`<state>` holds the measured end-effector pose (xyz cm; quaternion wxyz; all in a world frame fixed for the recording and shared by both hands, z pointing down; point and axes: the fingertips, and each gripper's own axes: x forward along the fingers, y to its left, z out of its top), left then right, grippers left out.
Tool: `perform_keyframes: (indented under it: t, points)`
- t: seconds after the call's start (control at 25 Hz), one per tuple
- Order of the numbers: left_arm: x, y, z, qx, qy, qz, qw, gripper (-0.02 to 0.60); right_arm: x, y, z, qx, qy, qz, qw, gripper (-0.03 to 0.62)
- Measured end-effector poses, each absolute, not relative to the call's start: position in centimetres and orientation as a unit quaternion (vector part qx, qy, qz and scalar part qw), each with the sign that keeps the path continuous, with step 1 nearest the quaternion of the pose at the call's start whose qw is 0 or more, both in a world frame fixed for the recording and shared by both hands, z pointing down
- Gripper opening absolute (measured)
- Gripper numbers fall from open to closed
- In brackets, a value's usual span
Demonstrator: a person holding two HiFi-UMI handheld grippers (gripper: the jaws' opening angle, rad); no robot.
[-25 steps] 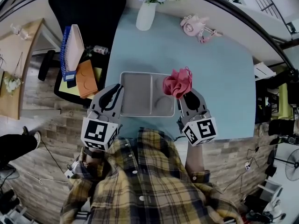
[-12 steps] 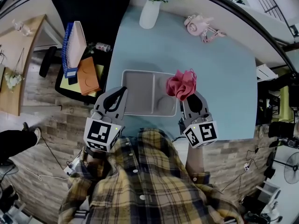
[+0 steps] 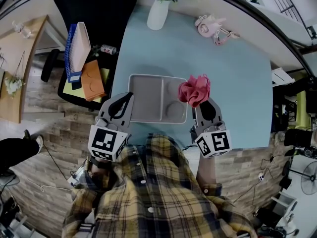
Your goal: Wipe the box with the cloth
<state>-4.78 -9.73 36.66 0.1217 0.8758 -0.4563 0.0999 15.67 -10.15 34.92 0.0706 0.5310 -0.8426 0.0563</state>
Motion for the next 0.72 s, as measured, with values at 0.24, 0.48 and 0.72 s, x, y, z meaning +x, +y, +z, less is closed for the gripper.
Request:
perform_keyframes:
  t: [0.24,0.48,0.72]
  points:
    - [-4.91,-9.74,36.82,0.874,-0.459,0.101,0.122,-0.009,15.77,-10.13,35.23,0.532,-0.842,0.057,0.073,0.041]
    - [-4.93,-9.58,36.74,0.873,-0.461,0.101,0.121,-0.009,15.83,-9.93,35.17,0.534,-0.841,0.057,0.074,0.041]
    - [-4.83,-9.53,36.85,0.874,-0.459,0.103,0.12,-0.009,16.18,-9.95,35.3,0.537,-0.838,0.061,0.073,0.041]
